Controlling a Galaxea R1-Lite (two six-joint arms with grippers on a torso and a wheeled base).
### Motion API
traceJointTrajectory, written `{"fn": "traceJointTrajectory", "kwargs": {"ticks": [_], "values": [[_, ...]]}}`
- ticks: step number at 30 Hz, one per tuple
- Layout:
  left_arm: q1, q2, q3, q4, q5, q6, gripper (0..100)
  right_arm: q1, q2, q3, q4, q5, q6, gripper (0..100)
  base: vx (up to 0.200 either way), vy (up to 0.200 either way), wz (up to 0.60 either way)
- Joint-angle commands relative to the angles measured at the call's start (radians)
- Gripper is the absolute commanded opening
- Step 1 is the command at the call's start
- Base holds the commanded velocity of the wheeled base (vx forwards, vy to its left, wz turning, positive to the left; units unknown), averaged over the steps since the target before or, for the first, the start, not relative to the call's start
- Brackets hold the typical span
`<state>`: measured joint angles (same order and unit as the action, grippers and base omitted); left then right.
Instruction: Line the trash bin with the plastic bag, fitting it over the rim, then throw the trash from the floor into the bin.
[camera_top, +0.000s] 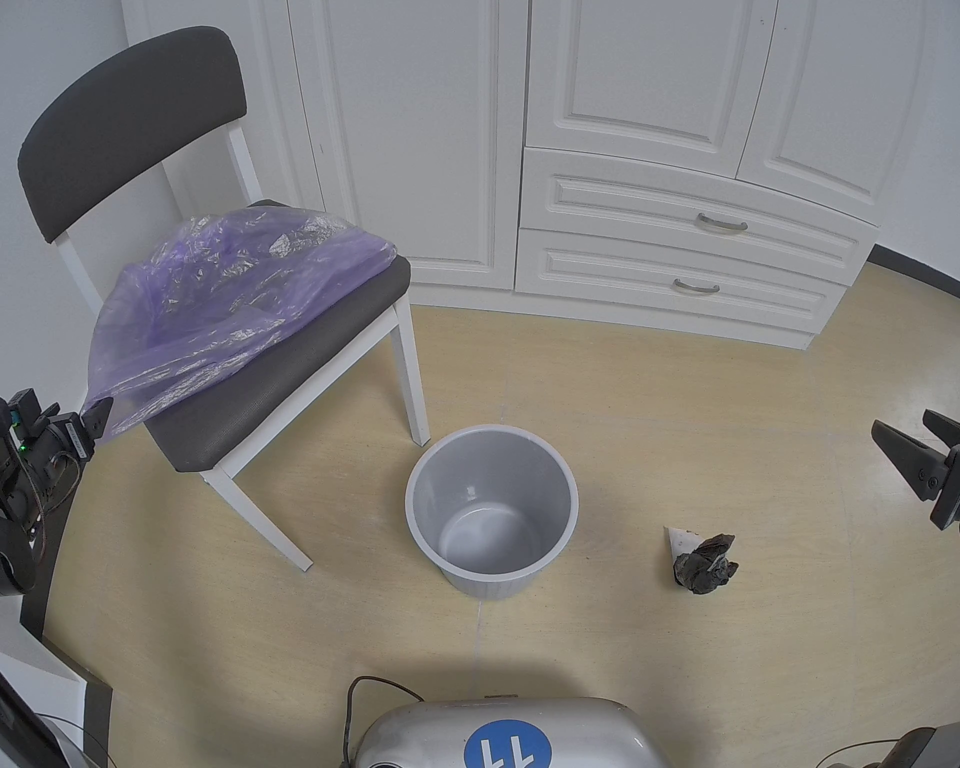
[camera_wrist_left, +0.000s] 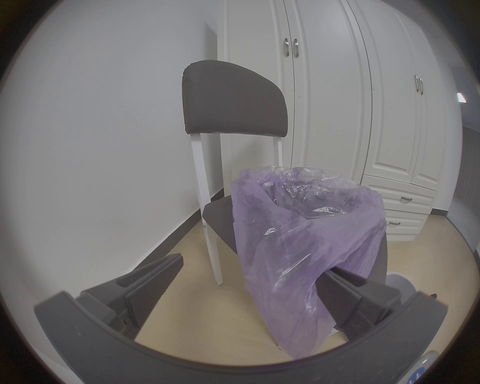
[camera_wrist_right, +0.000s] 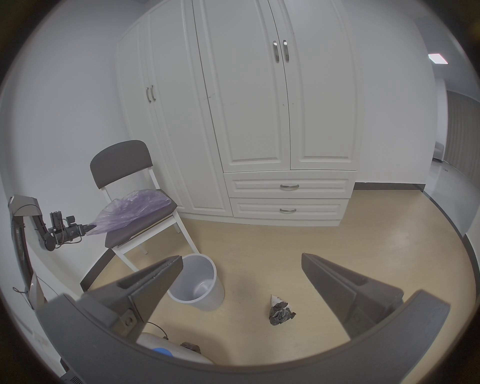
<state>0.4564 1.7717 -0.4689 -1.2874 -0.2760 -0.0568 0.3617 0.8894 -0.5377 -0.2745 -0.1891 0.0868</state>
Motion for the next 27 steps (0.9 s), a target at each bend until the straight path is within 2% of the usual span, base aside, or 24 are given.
{"fn": "traceJointTrajectory", "kwargs": {"ticks": [1,2,14,21,23,24,26,27], "values": [[-0.001,0.025,0.006,-0.016,0.001,-0.001,100,0.006,-0.012,-0.001,0.0,0.0,0.001,100,0.0,0.0,0.0],[-0.001,0.026,0.009,-0.023,0.001,-0.001,0,0.006,-0.012,0.001,0.0,0.0,0.001,100,0.0,0.0,0.0],[0.001,0.034,0.024,-0.053,-0.002,0.0,0,0.01,-0.021,-0.002,0.0,0.0,-0.001,100,0.0,0.0,0.0],[0.001,0.018,0.056,-0.144,-0.008,-0.012,0,0.01,-0.044,-0.004,-0.002,-0.003,-0.001,100,0.0,0.0,0.0],[-0.004,0.017,0.081,-0.217,-0.012,-0.02,0,0.01,-0.046,-0.007,-0.005,-0.032,-0.002,100,0.0,0.0,0.0],[-0.004,0.017,0.082,-0.22,-0.014,-0.02,0,0.01,-0.046,-0.007,-0.006,-0.035,-0.002,100,0.0,0.0,0.0],[-0.004,0.015,0.107,-0.247,-0.058,-0.009,0,0.042,-0.026,-0.002,-0.051,-0.095,-0.004,100,0.0,0.0,0.0],[-0.004,0.015,0.107,-0.247,-0.058,-0.009,0,0.042,-0.026,-0.002,-0.051,-0.095,-0.004,100,0.0,0.0,0.0]]}}
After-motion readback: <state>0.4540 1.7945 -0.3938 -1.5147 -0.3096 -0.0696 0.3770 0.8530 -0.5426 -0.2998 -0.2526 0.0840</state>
